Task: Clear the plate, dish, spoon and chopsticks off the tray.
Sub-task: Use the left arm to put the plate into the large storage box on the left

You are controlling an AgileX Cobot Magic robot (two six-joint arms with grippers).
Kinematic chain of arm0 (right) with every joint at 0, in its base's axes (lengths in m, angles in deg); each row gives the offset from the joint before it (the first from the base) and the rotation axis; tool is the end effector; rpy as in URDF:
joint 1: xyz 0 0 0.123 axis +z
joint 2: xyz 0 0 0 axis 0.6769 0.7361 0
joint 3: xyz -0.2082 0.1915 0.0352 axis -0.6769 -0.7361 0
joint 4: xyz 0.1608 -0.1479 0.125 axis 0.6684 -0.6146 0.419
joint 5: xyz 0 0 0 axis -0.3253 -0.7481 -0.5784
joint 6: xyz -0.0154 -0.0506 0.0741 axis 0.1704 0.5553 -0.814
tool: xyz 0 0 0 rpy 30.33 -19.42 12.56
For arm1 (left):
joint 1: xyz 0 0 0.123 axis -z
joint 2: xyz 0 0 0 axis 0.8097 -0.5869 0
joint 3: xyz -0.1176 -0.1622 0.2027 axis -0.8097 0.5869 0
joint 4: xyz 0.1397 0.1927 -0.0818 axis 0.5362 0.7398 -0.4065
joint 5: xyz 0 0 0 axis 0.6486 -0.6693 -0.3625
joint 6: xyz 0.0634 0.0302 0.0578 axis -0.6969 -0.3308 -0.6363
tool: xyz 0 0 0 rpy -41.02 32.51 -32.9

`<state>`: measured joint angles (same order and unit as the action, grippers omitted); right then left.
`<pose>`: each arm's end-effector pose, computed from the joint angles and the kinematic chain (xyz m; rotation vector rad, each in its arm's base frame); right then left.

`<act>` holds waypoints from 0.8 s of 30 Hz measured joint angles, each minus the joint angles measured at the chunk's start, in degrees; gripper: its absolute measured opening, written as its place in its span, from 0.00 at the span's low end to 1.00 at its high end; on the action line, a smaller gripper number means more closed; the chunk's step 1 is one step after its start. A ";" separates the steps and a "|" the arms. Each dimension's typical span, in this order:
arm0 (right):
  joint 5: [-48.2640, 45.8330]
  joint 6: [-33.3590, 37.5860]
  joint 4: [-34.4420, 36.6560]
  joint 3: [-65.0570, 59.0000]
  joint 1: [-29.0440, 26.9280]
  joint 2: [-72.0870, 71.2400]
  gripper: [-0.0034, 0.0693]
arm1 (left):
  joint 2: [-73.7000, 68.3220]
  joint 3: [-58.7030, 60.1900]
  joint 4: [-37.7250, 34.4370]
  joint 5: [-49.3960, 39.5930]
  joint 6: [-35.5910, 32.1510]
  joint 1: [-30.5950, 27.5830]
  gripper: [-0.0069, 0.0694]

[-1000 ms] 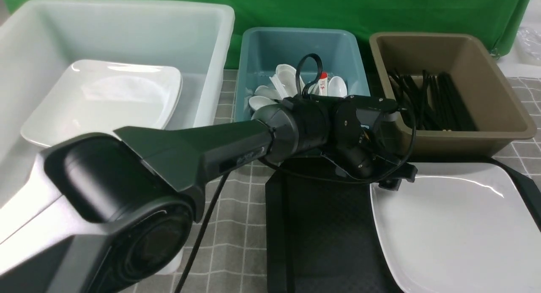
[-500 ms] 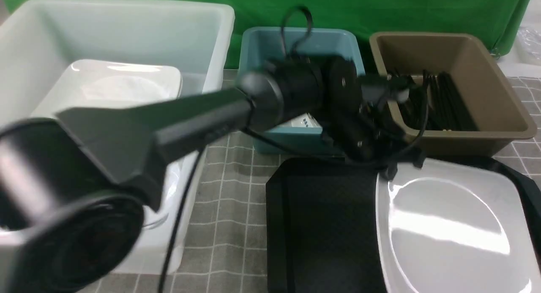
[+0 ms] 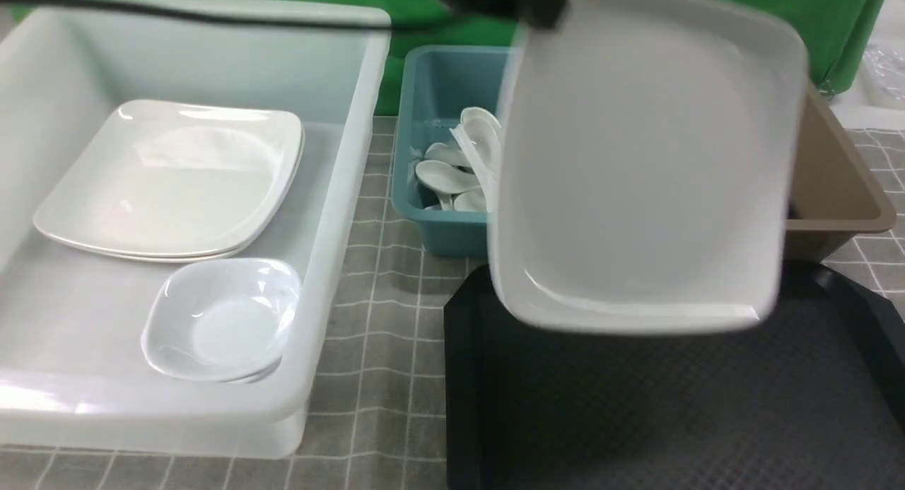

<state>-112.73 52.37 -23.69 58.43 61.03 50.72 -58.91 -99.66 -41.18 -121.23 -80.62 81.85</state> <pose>0.1156 0.0607 0.4815 -0.5270 1.9268 0.3993 0.3231 -0.1951 0.4429 0.5873 2.1270 -0.5826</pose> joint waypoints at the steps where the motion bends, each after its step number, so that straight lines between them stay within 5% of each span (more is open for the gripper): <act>1: -0.07 1.23 1.76 0.90 0.00 1.75 0.09 | 0.98 0.00 -0.19 -0.31 -0.08 -2.37 0.12; 9: -1.75 5.21 8.57 13.91 1.15 18.60 0.09 | 9.67 7.19 -11.84 1.77 -5.99 -31.96 0.12; 15: -1.28 5.35 6.17 23.04 9.80 28.62 0.09 | 10.33 22.72 -38.08 8.87 -19.56 -52.34 0.12; 24: 1.49 5.41 3.49 32.79 20.16 40.30 0.09 | 5.01 38.64 -51.96 26.28 -30.60 -55.67 0.13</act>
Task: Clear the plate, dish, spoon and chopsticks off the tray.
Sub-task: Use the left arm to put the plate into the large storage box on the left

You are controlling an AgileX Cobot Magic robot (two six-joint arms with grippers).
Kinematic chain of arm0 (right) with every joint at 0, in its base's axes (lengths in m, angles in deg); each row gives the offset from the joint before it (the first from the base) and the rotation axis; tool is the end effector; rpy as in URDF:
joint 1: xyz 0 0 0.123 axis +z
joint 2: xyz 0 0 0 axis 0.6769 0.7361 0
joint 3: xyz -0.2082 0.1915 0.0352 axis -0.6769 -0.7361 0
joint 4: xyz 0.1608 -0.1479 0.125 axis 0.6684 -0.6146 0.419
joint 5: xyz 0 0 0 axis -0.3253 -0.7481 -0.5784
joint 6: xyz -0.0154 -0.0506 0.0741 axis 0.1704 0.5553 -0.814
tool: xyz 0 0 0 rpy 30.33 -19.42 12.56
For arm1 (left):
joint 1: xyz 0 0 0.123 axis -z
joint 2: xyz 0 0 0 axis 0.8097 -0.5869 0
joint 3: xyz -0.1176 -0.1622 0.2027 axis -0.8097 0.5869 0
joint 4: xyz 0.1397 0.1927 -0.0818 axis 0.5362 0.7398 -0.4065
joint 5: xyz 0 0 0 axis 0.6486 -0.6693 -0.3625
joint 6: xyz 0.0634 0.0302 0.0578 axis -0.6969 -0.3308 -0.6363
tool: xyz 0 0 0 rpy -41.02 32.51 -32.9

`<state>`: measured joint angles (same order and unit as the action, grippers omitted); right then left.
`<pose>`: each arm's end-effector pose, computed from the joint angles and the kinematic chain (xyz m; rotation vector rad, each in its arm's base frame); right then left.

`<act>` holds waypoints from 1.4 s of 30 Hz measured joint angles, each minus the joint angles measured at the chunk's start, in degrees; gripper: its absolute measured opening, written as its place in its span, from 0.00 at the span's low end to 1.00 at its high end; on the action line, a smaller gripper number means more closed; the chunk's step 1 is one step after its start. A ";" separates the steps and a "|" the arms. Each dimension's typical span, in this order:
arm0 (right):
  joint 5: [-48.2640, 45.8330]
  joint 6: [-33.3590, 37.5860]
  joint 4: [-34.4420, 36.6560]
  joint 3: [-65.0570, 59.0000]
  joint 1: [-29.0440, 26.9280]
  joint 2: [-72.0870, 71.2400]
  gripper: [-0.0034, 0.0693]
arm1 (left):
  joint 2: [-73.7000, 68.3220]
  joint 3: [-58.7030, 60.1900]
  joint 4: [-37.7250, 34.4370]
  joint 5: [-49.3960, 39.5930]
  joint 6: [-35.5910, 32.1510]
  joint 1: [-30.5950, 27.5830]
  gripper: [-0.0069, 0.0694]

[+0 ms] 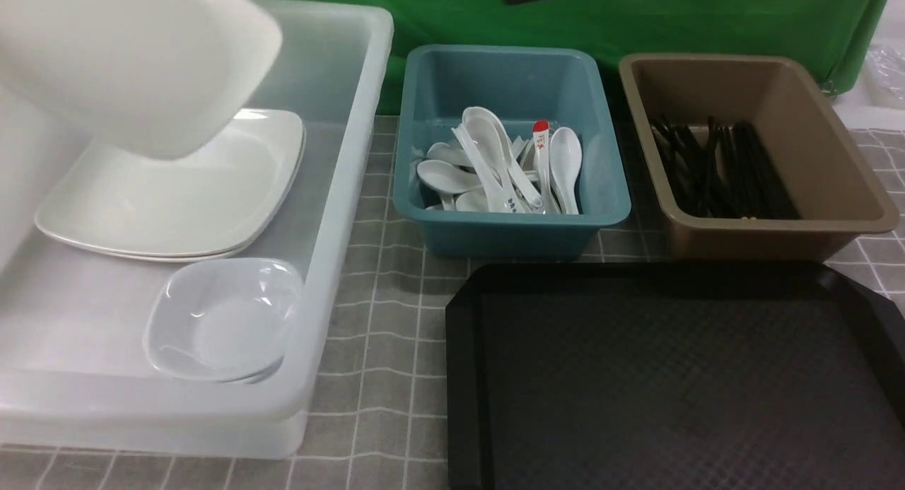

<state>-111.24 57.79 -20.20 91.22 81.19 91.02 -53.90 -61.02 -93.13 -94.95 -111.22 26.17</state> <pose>0.2459 0.2282 0.4880 -0.9707 1.8884 0.6271 0.3412 0.1381 0.3157 -0.7401 1.8778 -0.4572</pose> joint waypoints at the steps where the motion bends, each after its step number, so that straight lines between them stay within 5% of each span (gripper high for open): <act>1: 0.22 0.00 0.00 0.50 0.73 0.91 0.09 | -1.13 0.30 -0.49 0.36 -0.75 0.00 0.13; 17: 2.85 -0.17 -0.66 1.48 3.25 4.78 0.09 | -14.20 0.47 -1.61 1.37 -2.79 0.34 0.15; 23: 2.80 -1.79 -0.66 1.48 3.27 4.78 0.09 | -14.91 0.47 4.81 0.96 -0.50 0.65 0.38; 28: 2.18 -2.95 -0.66 1.48 3.27 4.78 0.09 | -14.91 0.47 9.07 -0.56 1.31 0.65 0.72; 31: 0.63 -3.13 -0.66 1.48 3.32 4.78 0.09 | -14.38 0.47 10.35 -0.61 1.73 0.65 0.81; 42: -1.10 -4.51 -0.66 1.48 3.32 4.78 0.09 | -6.80 0.31 11.16 -2.55 2.38 0.48 0.80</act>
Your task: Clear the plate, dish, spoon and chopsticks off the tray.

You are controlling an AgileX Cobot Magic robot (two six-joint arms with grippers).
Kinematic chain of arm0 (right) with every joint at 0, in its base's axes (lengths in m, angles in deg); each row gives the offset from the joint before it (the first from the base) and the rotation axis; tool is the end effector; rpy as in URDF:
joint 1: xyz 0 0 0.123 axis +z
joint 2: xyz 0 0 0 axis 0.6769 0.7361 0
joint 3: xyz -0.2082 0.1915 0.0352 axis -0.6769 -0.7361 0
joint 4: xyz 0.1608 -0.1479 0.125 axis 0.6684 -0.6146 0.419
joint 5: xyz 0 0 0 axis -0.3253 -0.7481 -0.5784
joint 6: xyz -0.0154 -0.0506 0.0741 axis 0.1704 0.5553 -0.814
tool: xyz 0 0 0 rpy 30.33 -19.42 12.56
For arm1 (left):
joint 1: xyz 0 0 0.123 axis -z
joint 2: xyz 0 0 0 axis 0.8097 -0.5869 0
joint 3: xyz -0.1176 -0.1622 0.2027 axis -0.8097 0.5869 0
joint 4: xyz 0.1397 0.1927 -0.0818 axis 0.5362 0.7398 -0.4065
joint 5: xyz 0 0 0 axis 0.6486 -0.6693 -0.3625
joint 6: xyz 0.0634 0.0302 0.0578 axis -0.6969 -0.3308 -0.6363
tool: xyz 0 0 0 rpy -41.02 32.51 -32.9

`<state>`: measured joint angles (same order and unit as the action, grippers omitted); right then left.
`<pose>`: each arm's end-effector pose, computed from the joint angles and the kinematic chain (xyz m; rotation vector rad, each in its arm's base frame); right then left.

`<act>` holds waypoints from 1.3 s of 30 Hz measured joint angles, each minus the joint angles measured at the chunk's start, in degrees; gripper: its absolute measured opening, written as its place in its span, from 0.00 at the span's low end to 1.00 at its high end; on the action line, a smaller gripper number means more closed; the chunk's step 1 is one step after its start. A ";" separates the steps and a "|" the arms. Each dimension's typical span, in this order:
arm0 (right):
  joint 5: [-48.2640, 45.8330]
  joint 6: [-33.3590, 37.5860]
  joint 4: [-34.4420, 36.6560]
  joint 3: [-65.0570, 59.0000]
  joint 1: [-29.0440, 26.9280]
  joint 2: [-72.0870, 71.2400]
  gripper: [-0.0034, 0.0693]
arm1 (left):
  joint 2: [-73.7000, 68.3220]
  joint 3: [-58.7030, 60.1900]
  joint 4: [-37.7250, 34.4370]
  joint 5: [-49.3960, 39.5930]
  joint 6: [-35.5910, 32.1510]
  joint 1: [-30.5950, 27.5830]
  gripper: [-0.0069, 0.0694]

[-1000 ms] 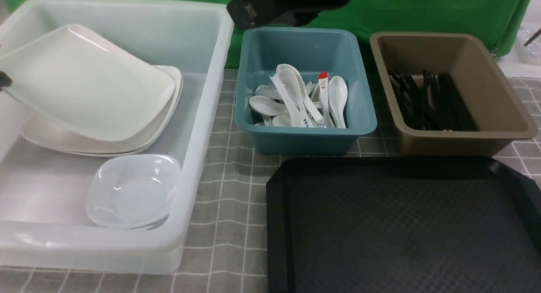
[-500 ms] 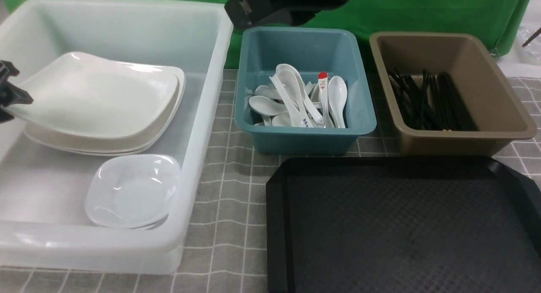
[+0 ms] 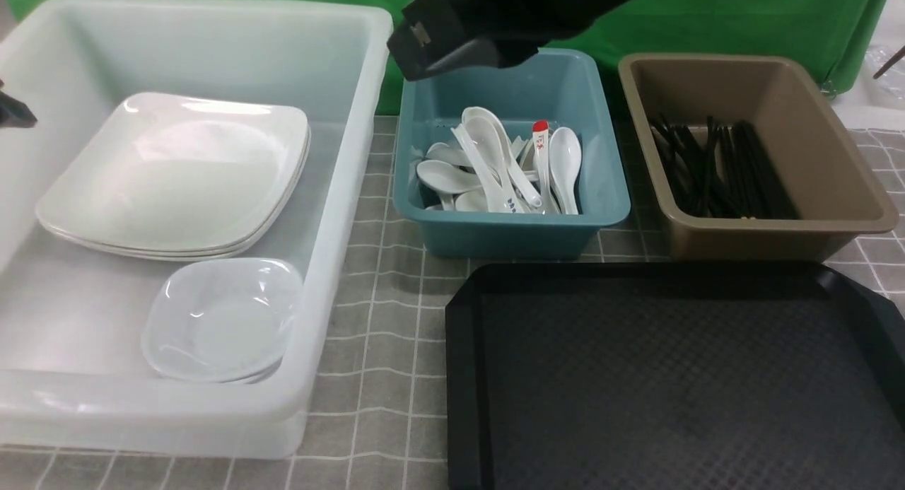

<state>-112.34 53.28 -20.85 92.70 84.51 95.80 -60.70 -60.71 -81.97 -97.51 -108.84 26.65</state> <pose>0.2525 0.2595 0.4649 -0.9885 1.9866 0.6821 0.3548 0.1421 0.2619 -0.6916 2.1152 -0.4068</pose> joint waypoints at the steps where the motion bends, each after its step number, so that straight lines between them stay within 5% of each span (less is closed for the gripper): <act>1: 0.11 0.00 0.00 0.00 0.00 0.00 0.09 | 0.57 -0.07 -0.09 -0.98 0.05 0.06 0.78; 7: 1.16 -0.44 -2.71 0.22 0.00 -0.21 0.09 | 7.27 -4.71 -0.39 -13.44 -2.71 5.67 0.45; 9: 0.85 -3.89 -9.10 0.71 0.00 -2.08 0.09 | 12.66 -9.64 -0.58 -20.66 -4.13 12.14 0.20; 11: 0.28 -6.42 -13.61 1.00 0.00 -5.33 0.09 | 17.43 -14.10 -0.35 -24.74 -4.43 18.79 0.12; 18: -7.64 -10.84 -21.84 0.51 0.00 -18.31 0.09 | 30.75 -19.66 10.72 -29.87 -3.36 38.66 0.09; 26: -3.22 -17.09 -32.21 -12.34 0.00 -35.34 0.09 | 45.06 -12.17 32.33 -30.33 15.35 52.04 0.09; 39: 54.41 -38.03 -55.99 -77.95 0.00 -82.32 0.09 | 77.22 30.50 51.59 -5.76 39.21 53.21 0.09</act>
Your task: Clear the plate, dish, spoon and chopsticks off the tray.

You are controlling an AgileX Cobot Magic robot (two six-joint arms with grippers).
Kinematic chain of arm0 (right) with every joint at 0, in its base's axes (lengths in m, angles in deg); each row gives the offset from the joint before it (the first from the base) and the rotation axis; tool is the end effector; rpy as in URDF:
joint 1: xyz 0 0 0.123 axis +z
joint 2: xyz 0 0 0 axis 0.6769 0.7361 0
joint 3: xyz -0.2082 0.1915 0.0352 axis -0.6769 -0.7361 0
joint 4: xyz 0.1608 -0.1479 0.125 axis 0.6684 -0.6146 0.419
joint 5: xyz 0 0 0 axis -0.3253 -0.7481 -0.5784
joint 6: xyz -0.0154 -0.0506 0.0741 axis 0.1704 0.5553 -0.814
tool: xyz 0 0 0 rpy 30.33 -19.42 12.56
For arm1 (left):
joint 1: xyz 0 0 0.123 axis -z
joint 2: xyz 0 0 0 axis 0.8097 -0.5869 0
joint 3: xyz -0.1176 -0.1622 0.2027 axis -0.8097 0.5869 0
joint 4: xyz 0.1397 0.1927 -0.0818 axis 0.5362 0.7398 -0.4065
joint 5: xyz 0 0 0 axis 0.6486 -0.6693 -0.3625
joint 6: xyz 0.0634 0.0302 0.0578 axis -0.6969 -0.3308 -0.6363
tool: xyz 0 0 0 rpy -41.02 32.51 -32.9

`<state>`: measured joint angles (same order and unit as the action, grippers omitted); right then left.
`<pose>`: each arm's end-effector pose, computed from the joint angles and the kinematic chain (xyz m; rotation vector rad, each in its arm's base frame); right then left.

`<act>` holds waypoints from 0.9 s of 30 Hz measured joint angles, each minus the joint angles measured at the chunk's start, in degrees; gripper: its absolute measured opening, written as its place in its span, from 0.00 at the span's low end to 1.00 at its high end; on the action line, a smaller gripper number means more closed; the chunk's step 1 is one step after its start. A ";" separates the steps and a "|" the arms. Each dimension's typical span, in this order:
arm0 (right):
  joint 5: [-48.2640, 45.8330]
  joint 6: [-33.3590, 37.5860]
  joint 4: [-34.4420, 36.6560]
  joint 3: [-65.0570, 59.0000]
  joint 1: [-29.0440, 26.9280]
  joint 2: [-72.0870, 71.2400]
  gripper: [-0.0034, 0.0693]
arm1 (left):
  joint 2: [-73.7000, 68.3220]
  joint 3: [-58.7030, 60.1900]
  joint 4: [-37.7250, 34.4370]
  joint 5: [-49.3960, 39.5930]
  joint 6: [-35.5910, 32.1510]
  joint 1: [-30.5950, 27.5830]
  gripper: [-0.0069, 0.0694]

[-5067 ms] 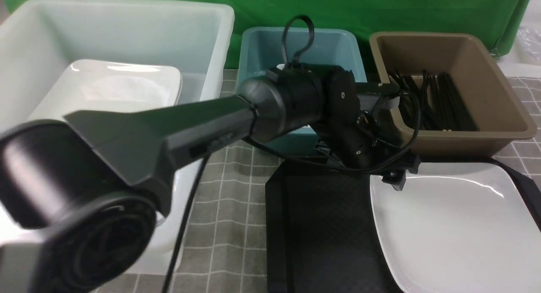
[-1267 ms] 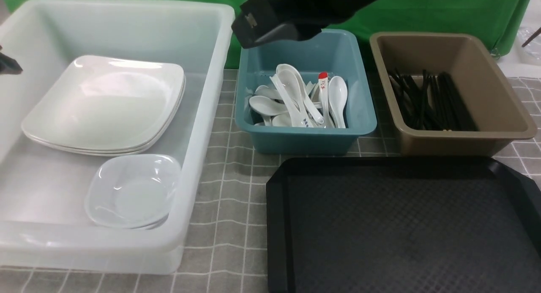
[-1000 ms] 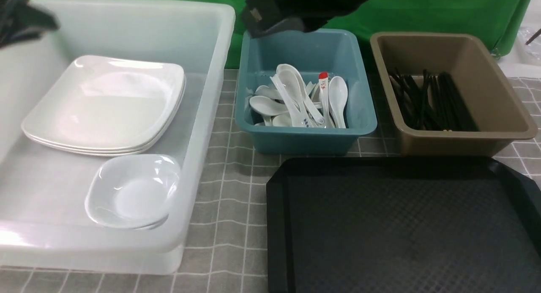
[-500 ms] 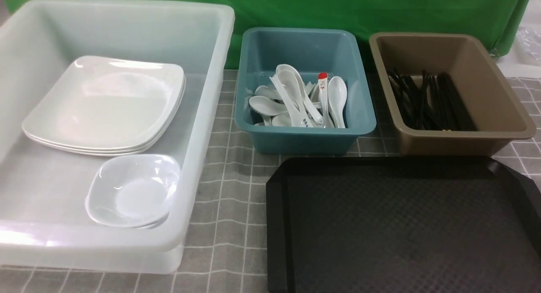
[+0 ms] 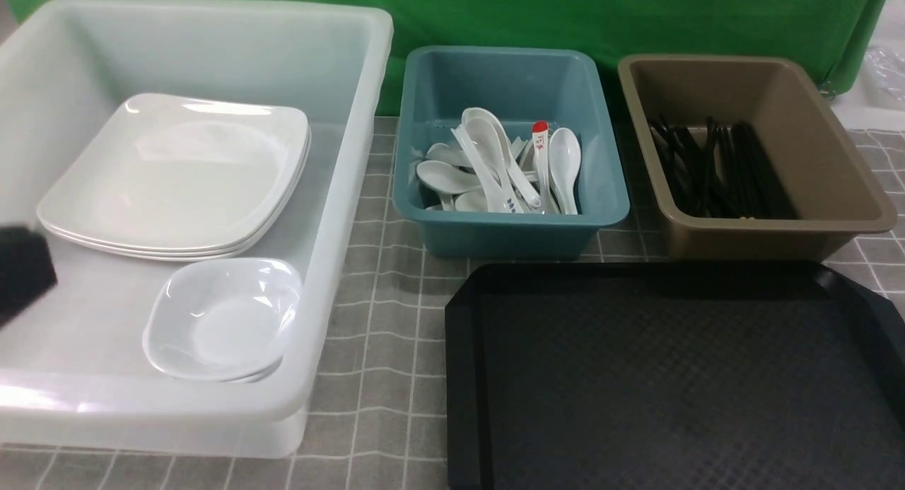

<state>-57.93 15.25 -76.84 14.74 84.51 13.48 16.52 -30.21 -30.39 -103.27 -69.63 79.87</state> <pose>0.0255 0.0195 0.3898 -0.5084 1.0464 0.4420 0.0530 -0.0326 0.3595 0.2968 1.7735 -0.5115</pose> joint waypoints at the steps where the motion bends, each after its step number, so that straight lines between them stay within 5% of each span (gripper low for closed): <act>1: 2.57 -0.12 -0.34 -1.91 0.00 -1.80 0.09 | 1.22 2.78 1.67 1.48 1.67 0.00 0.09; 11: 7.01 -0.97 -1.02 -6.04 0.00 -5.91 0.11 | 4.65 18.46 6.35 26.49 8.13 0.00 0.09; 27: 7.20 -1.04 -1.15 -6.04 0.00 -5.91 0.15 | 4.71 19.10 7.45 31.43 8.13 0.00 0.09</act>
<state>-50.73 14.21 -77.99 8.70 84.51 7.57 21.23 -11.11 -22.94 -71.83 -61.50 79.87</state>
